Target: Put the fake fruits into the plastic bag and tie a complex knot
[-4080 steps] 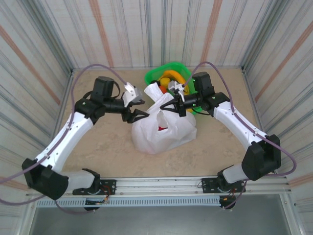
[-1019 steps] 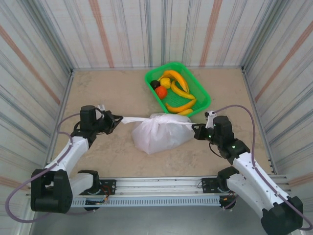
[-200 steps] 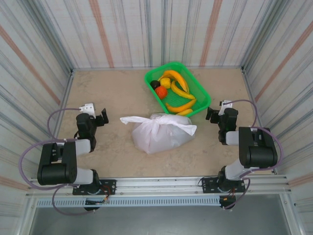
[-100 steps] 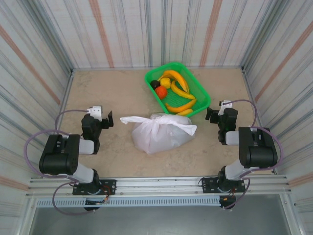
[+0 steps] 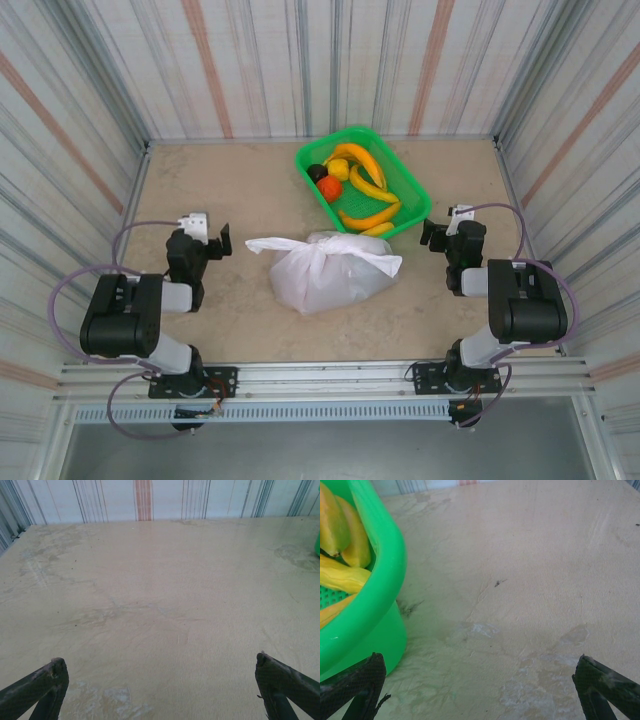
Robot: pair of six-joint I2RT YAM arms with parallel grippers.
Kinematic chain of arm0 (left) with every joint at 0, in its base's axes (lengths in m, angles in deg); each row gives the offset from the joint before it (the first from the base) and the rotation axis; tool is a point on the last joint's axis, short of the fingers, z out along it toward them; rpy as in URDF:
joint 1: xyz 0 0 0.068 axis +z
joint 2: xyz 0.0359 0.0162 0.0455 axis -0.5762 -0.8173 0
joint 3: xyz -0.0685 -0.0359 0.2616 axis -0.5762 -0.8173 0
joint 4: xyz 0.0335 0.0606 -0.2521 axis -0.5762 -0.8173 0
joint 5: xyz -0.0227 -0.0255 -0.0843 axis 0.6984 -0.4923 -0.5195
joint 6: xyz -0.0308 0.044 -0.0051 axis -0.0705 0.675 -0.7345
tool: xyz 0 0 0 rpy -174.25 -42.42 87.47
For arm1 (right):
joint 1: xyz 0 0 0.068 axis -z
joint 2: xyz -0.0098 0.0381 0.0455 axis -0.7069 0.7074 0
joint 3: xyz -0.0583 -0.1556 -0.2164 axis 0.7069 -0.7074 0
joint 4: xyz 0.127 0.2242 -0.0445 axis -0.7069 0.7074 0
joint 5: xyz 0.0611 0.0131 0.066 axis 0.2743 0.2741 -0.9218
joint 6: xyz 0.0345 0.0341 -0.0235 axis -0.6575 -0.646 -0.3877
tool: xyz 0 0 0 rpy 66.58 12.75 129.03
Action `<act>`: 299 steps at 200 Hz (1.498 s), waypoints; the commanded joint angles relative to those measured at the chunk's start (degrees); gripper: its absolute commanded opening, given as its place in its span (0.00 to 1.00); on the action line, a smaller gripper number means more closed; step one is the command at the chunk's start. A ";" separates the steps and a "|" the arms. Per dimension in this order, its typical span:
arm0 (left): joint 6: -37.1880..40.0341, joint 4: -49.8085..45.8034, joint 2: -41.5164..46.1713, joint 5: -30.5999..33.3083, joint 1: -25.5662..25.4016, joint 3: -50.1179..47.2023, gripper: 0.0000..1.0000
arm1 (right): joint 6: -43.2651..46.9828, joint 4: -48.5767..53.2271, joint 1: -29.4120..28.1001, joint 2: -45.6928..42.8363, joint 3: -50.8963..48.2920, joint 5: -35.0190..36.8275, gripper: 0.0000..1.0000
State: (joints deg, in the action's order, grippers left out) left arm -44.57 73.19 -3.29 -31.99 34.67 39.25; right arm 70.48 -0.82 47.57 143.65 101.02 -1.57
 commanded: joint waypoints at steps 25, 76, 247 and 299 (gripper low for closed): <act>0.90 5.46 0.26 1.07 -0.17 -2.67 0.99 | 0.61 0.00 -0.26 0.11 0.73 0.98 0.99; 3.48 1.24 0.67 -0.04 -1.62 -0.40 0.99 | 0.59 0.01 -0.22 0.04 0.73 0.96 0.99; 0.82 -10.96 -0.83 4.66 -1.05 6.80 0.99 | 0.61 -0.01 -0.25 0.08 0.72 0.97 0.99; 0.80 -11.06 -0.75 4.64 -1.02 6.75 0.99 | 0.63 -0.05 -0.29 0.08 0.76 0.98 0.99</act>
State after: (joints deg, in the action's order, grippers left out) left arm -43.50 62.24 -3.96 -28.51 33.66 45.77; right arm 70.48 -0.82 47.57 143.65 101.02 -1.57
